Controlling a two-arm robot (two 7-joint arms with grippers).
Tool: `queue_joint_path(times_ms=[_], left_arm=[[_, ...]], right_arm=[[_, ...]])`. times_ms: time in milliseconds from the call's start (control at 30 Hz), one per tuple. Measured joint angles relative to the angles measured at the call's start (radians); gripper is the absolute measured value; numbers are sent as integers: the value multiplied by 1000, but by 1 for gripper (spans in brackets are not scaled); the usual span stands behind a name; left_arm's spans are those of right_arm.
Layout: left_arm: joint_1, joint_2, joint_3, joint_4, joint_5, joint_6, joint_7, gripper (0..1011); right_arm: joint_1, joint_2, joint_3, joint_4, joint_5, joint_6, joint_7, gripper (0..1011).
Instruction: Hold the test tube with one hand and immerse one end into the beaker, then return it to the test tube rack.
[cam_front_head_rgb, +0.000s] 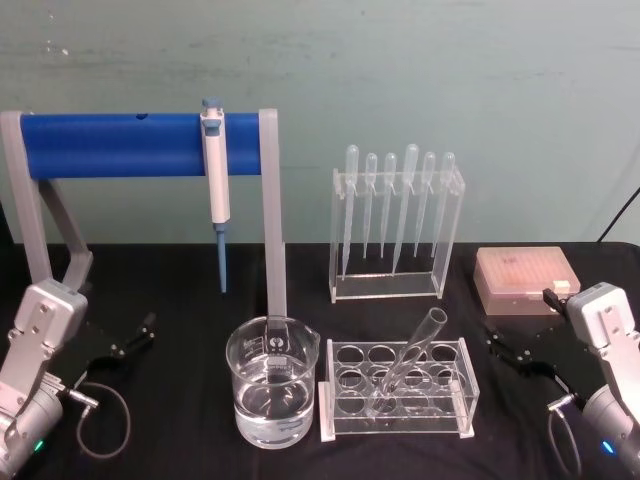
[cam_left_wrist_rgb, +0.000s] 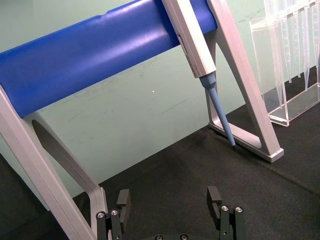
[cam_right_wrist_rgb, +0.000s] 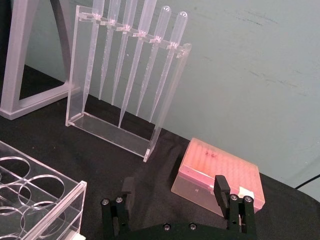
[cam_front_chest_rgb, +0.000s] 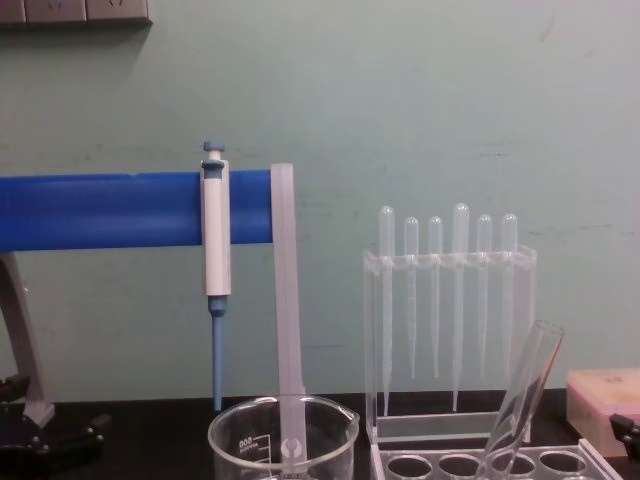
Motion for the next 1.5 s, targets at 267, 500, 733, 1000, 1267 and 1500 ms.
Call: queue_joint_path(times_ms=[267,500,733,1000,1267,1500], left_arm=[[0,0,0,0,0,0,0,1000],[0,0,0,0,0,0,0,1000],[0,0,0,0,0,0,0,1000],[0,0,0,0,0,0,0,1000],[0,0,0,0,0,0,0,1000],[0,0,0,0,0,0,0,1000]], right_arm=[[0,0,0,0,0,0,0,1003],[0,0,0,0,0,0,0,1003],[0,0,0,0,0,0,0,1003],[0,0,0,0,0,0,0,1003],[-8,2,7,-10,-3,-1,-1,1003],[-113,71,55,-163,-17,20,-12,1003]])
